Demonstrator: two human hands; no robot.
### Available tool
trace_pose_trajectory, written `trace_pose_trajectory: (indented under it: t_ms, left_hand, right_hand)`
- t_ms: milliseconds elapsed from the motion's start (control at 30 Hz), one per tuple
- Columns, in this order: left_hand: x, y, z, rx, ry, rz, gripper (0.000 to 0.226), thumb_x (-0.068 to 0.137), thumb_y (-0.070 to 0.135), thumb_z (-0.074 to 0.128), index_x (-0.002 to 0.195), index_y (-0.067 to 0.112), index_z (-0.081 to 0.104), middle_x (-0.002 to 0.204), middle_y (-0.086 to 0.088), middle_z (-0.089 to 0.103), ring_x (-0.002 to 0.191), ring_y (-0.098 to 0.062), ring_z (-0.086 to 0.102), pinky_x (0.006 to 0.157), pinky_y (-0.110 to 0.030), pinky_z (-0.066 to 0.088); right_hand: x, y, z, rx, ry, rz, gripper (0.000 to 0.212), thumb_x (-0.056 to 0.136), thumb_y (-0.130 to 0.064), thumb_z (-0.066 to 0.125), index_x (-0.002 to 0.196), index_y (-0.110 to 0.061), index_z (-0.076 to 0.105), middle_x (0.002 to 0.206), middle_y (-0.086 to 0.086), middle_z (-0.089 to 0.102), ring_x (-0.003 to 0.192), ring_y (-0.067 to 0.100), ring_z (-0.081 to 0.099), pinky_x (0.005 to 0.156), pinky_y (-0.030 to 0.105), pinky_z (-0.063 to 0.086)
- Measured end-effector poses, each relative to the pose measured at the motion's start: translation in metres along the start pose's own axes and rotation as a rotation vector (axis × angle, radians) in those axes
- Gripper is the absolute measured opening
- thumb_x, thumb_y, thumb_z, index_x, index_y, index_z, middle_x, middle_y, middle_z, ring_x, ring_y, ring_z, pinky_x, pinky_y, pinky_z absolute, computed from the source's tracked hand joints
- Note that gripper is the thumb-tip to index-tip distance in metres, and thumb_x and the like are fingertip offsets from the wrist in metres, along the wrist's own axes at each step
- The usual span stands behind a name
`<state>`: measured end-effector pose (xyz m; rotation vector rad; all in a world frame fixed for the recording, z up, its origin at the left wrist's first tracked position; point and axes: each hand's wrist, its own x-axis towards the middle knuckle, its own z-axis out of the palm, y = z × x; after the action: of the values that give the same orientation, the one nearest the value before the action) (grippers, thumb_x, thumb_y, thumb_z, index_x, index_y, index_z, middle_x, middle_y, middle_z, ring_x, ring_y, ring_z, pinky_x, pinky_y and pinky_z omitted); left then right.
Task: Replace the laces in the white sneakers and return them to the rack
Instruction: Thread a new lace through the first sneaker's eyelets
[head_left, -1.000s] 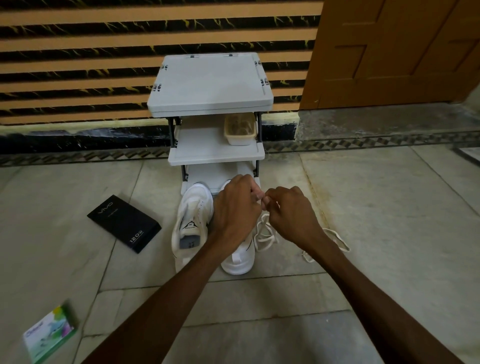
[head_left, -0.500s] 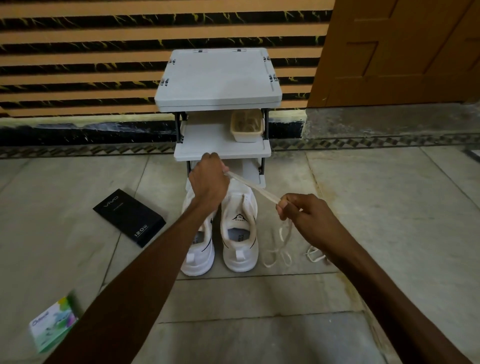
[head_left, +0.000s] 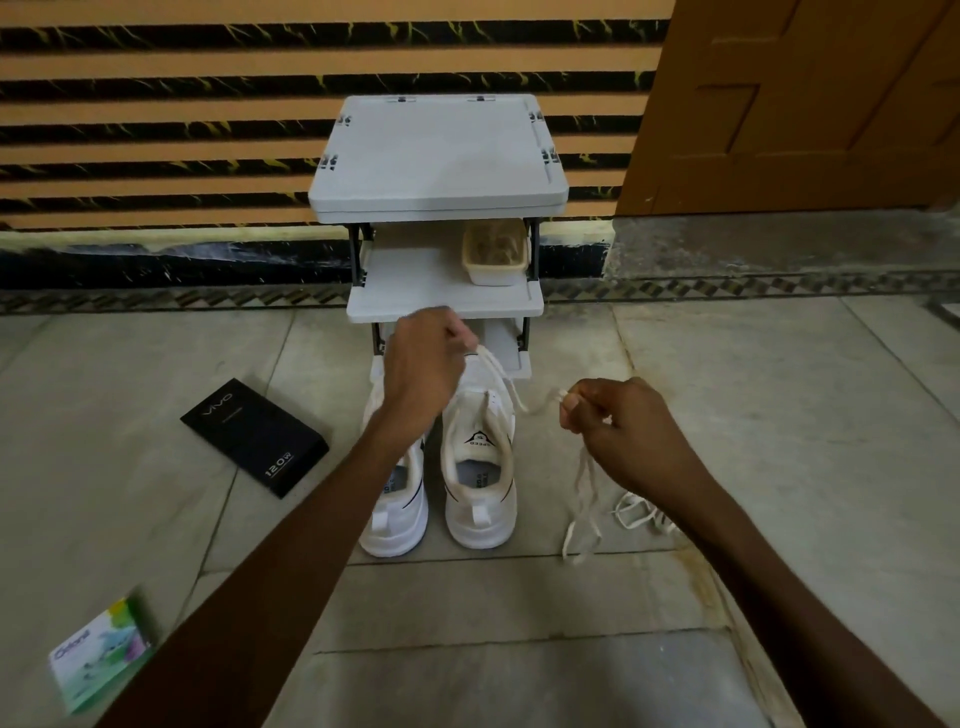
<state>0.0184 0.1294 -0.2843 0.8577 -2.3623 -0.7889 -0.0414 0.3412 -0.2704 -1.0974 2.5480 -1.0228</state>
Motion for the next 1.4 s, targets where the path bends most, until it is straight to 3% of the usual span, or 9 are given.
trace_pose_trajectory:
  t_ms: [200, 467, 667, 833, 967, 1067, 1133, 1233, 1400]
  left_hand:
    - [-0.046, 0.030, -0.001, -0.207, -0.223, 0.167, 0.007, 0.076, 0.015, 0.081, 0.077, 0.021, 0.076, 0.071, 0.016, 0.070, 0.065, 0.005, 0.064, 0.066, -0.011, 0.051]
    - [-0.056, 0.029, 0.010, -0.211, -0.349, 0.193, 0.037, 0.080, 0.008, 0.070, 0.114, 0.023, 0.072, 0.068, 0.013, 0.066, 0.064, 0.001, 0.061, 0.072, -0.013, 0.050]
    - [-0.056, 0.037, 0.015, -0.108, -0.356, 0.354, 0.015, 0.087, 0.013, 0.067, 0.095, 0.018, 0.079, 0.075, 0.010, 0.057, 0.064, -0.001, 0.052, 0.066, -0.008, 0.038]
    - [-0.055, 0.038, 0.024, -0.014, -0.330, 0.295, 0.011, 0.087, 0.015, 0.065, 0.089, 0.014, 0.076, 0.080, 0.004, 0.058, 0.062, -0.002, 0.048, 0.062, -0.005, 0.033]
    - [-0.041, 0.038, 0.031, 0.144, -0.390, 0.211, 0.015, 0.090, 0.015, 0.059, 0.096, 0.008, 0.072, 0.091, -0.005, 0.060, 0.085, -0.018, 0.059, 0.070, -0.017, 0.038]
    - [-0.025, 0.018, 0.034, 0.195, -0.332, 0.139, 0.014, 0.088, 0.012, 0.057, 0.076, 0.012, 0.064, 0.078, -0.002, 0.055, 0.070, -0.016, 0.052, 0.059, -0.017, 0.029]
    - [-0.015, -0.001, 0.036, 0.244, -0.268, 0.095, 0.017, 0.086, 0.011, 0.060, 0.069, 0.012, 0.060, 0.073, -0.002, 0.056, 0.066, -0.017, 0.056, 0.058, -0.019, 0.033]
    - [0.004, -0.025, 0.031, 0.307, -0.219, -0.009, 0.009, 0.089, 0.011, 0.064, 0.087, 0.004, 0.070, 0.084, -0.010, 0.067, 0.077, -0.021, 0.064, 0.070, -0.030, 0.050]
    - [0.025, -0.066, 0.012, 0.464, -0.094, -0.140, 0.020, 0.089, 0.011, 0.065, 0.103, -0.003, 0.066, 0.102, -0.019, 0.067, 0.093, -0.032, 0.066, 0.076, -0.034, 0.052]
  right_hand:
    - [0.013, 0.016, 0.013, 0.066, -0.012, 0.106, 0.030, 0.098, -0.020, 0.049, 0.072, -0.027, 0.062, 0.072, -0.006, 0.067, 0.069, 0.010, 0.062, 0.059, 0.008, 0.041]
    - [0.013, 0.016, 0.015, 0.142, -0.123, 0.067, 0.029, 0.096, -0.008, 0.050, 0.073, -0.010, 0.066, 0.066, -0.009, 0.064, 0.062, -0.005, 0.058, 0.060, 0.004, 0.039]
    - [0.013, 0.010, 0.010, 0.154, -0.152, 0.085, 0.033, 0.099, -0.015, 0.049, 0.070, -0.020, 0.063, 0.067, -0.012, 0.062, 0.058, -0.007, 0.055, 0.056, 0.004, 0.038]
    - [0.012, 0.008, 0.014, 0.121, -0.170, 0.125, 0.029, 0.100, -0.020, 0.047, 0.076, -0.017, 0.064, 0.078, 0.003, 0.069, 0.075, 0.020, 0.063, 0.066, 0.024, 0.044]
    - [0.009, 0.002, 0.013, 0.062, -0.133, 0.129, 0.032, 0.101, -0.022, 0.043, 0.076, -0.019, 0.062, 0.081, 0.008, 0.071, 0.078, 0.023, 0.065, 0.073, 0.030, 0.047]
    - [0.004, -0.006, 0.005, 0.069, -0.129, 0.160, 0.034, 0.101, -0.024, 0.042, 0.073, -0.022, 0.060, 0.081, 0.009, 0.071, 0.078, 0.024, 0.065, 0.069, 0.029, 0.047]
    - [0.000, -0.012, -0.001, 0.090, -0.126, 0.169, 0.034, 0.100, -0.024, 0.042, 0.071, -0.023, 0.061, 0.080, 0.009, 0.071, 0.077, 0.025, 0.065, 0.068, 0.030, 0.048]
    - [-0.010, -0.021, -0.009, 0.130, -0.126, 0.184, 0.033, 0.098, -0.022, 0.044, 0.071, -0.019, 0.063, 0.080, 0.011, 0.070, 0.077, 0.028, 0.064, 0.066, 0.032, 0.049]
    - [-0.022, -0.033, -0.028, 0.165, -0.133, 0.182, 0.032, 0.096, -0.019, 0.045, 0.070, -0.015, 0.063, 0.069, 0.008, 0.063, 0.057, 0.017, 0.051, 0.058, 0.029, 0.039]
